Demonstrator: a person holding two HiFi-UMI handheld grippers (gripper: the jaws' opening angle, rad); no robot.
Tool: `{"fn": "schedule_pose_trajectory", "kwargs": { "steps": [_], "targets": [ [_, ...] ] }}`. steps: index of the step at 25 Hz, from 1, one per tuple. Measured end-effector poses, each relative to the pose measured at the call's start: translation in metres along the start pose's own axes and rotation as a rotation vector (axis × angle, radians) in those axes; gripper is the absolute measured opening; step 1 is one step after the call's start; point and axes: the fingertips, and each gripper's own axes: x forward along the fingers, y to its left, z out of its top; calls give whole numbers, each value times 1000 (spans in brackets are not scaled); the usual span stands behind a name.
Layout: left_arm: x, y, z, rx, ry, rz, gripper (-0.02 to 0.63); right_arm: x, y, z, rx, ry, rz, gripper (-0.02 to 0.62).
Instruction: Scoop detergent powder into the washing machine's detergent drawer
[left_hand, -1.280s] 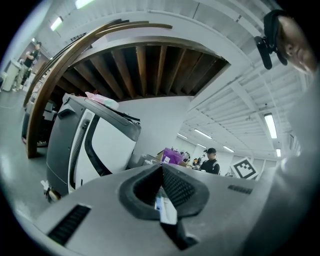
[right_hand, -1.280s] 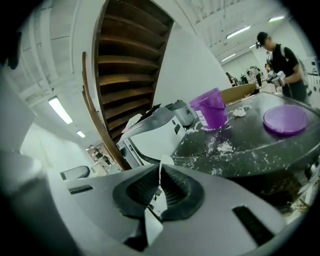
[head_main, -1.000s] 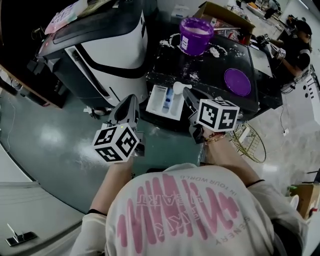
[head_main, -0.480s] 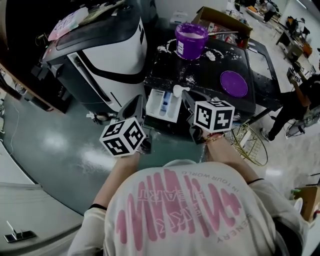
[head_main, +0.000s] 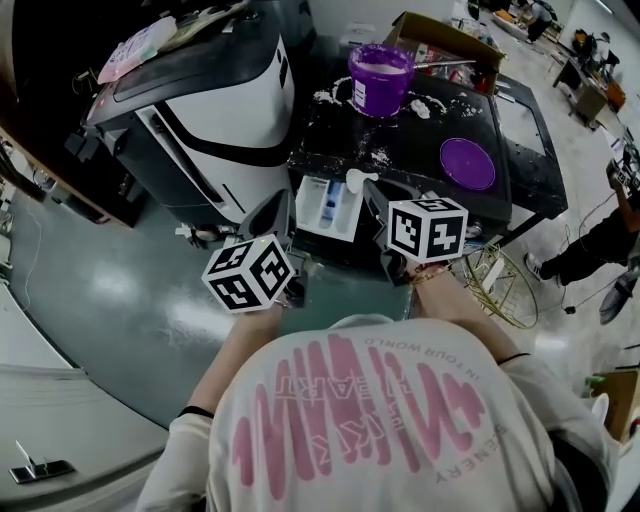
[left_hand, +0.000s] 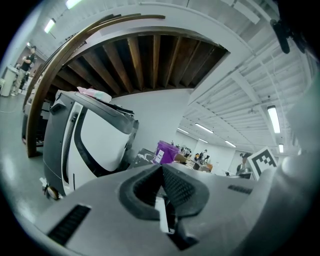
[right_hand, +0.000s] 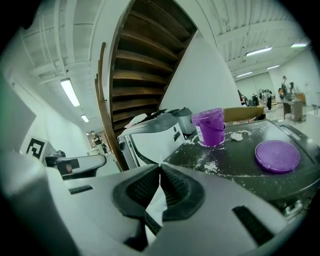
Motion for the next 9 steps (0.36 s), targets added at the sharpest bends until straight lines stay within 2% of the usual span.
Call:
{"fn": "schedule_pose_trajectory", "kwargs": {
  "steps": [9],
  "targets": [
    [1, 0, -1, -4, -2, -1, 2, 5, 0, -4, -6, 15, 8, 5]
  ]
}}
